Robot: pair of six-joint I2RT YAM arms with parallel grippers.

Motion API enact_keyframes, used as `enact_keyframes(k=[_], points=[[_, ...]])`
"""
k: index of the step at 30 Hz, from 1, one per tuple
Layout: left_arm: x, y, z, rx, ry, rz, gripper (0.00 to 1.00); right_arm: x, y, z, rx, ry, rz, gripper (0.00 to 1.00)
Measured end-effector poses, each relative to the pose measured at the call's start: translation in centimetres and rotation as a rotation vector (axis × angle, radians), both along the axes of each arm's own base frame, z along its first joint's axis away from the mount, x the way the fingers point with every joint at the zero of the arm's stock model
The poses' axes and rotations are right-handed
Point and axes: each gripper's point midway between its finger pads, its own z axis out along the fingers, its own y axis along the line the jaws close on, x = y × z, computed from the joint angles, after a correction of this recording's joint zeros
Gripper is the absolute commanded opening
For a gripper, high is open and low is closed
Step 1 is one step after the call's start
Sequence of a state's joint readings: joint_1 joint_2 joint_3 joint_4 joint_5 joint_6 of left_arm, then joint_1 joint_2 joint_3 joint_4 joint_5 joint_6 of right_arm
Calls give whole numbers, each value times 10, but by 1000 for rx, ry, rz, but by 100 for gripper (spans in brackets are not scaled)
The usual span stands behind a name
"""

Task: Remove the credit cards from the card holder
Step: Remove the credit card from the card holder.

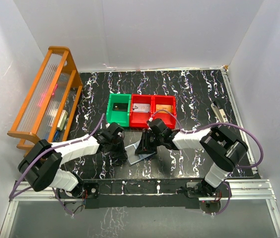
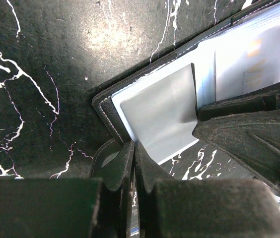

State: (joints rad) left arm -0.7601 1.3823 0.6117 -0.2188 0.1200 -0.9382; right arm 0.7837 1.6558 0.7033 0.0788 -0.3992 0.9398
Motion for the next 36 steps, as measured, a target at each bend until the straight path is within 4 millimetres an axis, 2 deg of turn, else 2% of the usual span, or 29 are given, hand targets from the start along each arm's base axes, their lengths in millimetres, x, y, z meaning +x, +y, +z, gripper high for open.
enact_keyframes(k=[7, 16, 25, 29, 33, 36], points=[[0, 0, -1, 19, 22, -20, 0, -1, -2, -2, 48, 13, -17, 0], [1, 0, -1, 35, 24, -42, 0, 1, -5, -2, 40, 10, -41, 0], [1, 0, -1, 42, 22, -58, 0, 7, -9, 23, 38, -67, -81, 0], [1, 1, -1, 45, 21, -64, 0, 10, -13, 25, 22, -84, -97, 0], [1, 1, -1, 46, 19, -68, 0, 8, -15, 21, -1, -76, -85, 14], [1, 1, 0, 46, 17, -72, 0, 9, -10, 19, -1, -70, -57, 24]])
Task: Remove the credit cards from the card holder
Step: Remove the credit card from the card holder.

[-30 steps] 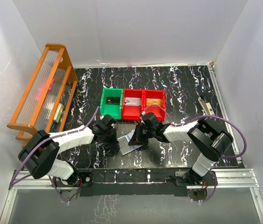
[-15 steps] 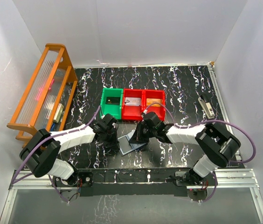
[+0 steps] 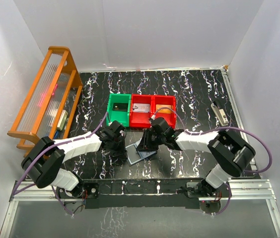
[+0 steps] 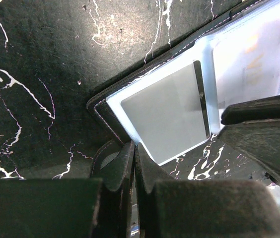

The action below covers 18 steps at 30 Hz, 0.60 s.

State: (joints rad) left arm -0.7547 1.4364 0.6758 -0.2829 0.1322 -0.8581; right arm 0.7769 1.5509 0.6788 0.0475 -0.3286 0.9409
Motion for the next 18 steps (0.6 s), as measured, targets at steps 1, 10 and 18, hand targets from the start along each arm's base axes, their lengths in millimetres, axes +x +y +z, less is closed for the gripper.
enact_keyframes(k=[1, 10, 18], points=[[0, 0, 0, 0, 0, -2, 0, 0, 2, -2, -1, 4, 10, 27], [0, 0, 0, 1, -2, -6, 0, -4, 8, -16, -17, 37, 65, 23], [0, 0, 0, 2, -3, -10, 0, -7, 7, -18, -10, 48, 65, 2]])
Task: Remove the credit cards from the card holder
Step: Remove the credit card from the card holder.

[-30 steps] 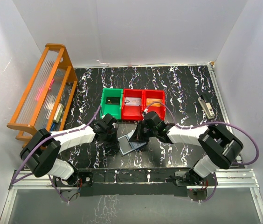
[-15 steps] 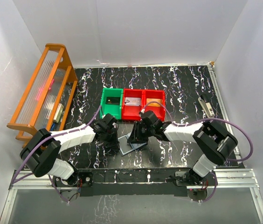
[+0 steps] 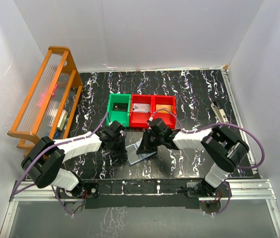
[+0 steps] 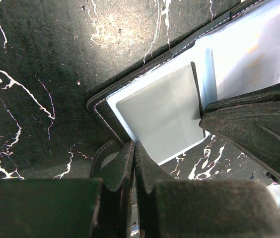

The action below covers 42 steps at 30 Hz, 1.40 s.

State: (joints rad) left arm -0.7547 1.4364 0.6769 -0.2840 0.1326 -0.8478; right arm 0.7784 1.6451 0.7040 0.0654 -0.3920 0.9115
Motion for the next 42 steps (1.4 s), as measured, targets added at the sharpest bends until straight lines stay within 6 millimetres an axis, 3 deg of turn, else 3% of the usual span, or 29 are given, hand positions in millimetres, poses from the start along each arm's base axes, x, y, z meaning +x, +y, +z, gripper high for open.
enact_keyframes(k=[9, 19, 26, 32, 37, 42], points=[[0, 0, 0, -1, -2, 0, 0, 0, -2, 1, 3, 3, -19, 0], [0, 0, 0, 1, -3, -1, 0, 9, -6, 25, 43, -47, -58, 0], [0, 0, 0, 1, -3, -3, 0, 7, -10, 18, 26, -32, -55, 21], [0, 0, 0, 2, -5, -6, 0, 1, -6, 3, 2, 2, -16, 29], [0, 0, 0, 2, -7, -10, 0, 1, 0, 0, -21, -19, 10, 26], [0, 0, 0, 3, -7, -11, 0, -1, 2, -2, -29, -22, 18, 13]])
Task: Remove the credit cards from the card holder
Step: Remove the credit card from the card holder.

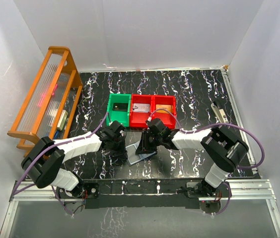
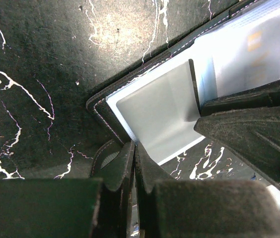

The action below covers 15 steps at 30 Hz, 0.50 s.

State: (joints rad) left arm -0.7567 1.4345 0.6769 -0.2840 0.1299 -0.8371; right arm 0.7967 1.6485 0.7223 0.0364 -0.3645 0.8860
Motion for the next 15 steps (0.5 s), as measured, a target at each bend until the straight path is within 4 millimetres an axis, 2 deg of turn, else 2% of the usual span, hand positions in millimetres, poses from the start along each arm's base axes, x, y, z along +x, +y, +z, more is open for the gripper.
enact_keyframes(k=[2, 4, 10, 15], points=[[0, 0, 0, 0, 0, 0, 0, 0, 0, -1, -3, 1, -3, 4], [0, 0, 0, 0, 0, -1, 0, 0, -1, -1, -7, 2, -6, 0], [0, 1, 1, 5, -9, -8, 0, 2, -4, -4, -23, 4, -29, 0], [1, 2, 1, 18, -24, -19, 0, 4, -10, 2, -35, -19, -64, 0]])
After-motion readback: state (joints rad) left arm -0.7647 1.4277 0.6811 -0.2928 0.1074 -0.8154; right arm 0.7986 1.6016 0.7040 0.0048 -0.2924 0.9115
